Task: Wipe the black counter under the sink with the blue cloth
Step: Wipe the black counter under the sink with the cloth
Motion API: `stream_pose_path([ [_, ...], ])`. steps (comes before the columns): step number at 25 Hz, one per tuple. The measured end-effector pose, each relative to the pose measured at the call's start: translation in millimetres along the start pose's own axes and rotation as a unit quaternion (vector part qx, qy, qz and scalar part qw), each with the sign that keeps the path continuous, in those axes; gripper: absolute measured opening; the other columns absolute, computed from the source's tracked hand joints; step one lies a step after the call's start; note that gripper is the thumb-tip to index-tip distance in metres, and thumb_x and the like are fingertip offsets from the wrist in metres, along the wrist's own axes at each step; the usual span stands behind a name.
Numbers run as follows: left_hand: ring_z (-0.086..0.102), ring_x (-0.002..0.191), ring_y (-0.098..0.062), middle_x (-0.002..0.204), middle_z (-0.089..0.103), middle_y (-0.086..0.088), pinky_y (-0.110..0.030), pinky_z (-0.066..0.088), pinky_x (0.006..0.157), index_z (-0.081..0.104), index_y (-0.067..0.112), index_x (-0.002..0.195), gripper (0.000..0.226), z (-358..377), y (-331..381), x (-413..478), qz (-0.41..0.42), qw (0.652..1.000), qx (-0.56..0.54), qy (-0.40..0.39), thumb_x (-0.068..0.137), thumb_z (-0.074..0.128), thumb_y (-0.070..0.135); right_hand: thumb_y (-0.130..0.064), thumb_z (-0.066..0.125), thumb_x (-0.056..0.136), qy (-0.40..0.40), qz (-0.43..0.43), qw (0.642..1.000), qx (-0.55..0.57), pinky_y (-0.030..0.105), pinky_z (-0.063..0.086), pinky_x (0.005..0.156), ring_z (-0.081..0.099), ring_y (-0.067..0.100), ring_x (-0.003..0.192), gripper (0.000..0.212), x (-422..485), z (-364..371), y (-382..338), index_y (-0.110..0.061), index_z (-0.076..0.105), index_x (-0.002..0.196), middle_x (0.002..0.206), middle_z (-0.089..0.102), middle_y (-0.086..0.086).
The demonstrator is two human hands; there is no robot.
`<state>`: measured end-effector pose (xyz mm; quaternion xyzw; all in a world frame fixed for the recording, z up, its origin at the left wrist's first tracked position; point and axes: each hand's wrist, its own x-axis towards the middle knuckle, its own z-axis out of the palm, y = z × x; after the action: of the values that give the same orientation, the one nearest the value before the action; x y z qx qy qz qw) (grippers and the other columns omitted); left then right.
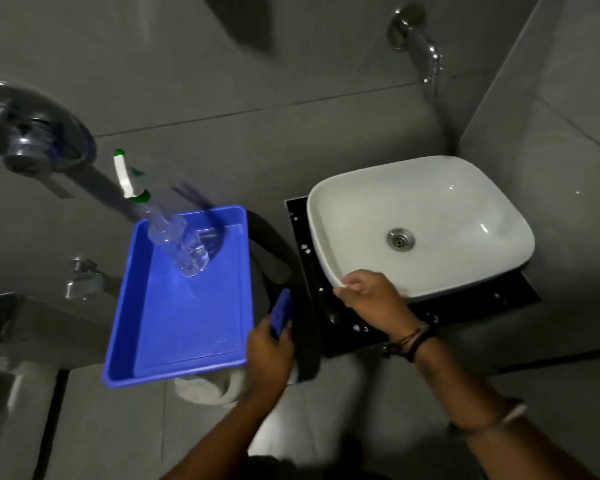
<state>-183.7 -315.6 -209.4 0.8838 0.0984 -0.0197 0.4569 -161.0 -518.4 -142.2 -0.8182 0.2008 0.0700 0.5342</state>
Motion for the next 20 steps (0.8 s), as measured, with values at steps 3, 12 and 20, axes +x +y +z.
stream_pose_path([
  [3, 0.063, 0.116, -0.048, 0.125, 0.065, -0.034, -0.052, 0.048, 0.100, 0.063, -0.012, 0.123, 0.057, 80.6, 9.5, -32.8, 0.205, 0.965, 0.130, -0.101, 0.073, 0.085, 0.002, -0.025, 0.072, 0.075, 0.085, -0.019, 0.996, 0.033, 0.045, 0.056, 0.086, 0.070, 0.027, 0.080, 0.019, 4.0, -69.4, 21.1, -0.014, 0.069, 0.090, 0.085, 0.073, 0.011],
  [12, -0.012, 0.154, -0.032, 0.165, -0.014, -0.015, -0.046, -0.007, 0.126, -0.006, 0.006, 0.156, 0.116, 163.9, 8.4, -58.6, 0.228, 0.888, 0.311, -0.250, 0.081, 0.024, 0.089, -0.035, 0.060, 0.083, 0.258, -0.113, 0.958, -0.049, 0.017, 0.050, 0.087, 0.064, 0.023, 0.102, 0.026, 25.1, -114.9, 54.0, -0.015, 0.067, 0.098, 0.105, 0.069, 0.007],
  [20, -0.007, 0.155, -0.030, 0.167, -0.006, -0.010, -0.042, -0.008, 0.122, 0.002, 0.009, 0.158, 0.121, 146.3, -26.0, -74.7, 0.225, 0.882, 0.317, -0.264, 0.077, 0.026, 0.094, -0.065, 0.023, 0.088, 0.135, -0.020, 0.902, -0.410, 0.054, 0.005, 0.121, 0.008, 0.033, 0.149, 0.078, 89.5, -87.8, 94.8, -0.013, 0.026, 0.146, 0.161, 0.012, 0.016],
])
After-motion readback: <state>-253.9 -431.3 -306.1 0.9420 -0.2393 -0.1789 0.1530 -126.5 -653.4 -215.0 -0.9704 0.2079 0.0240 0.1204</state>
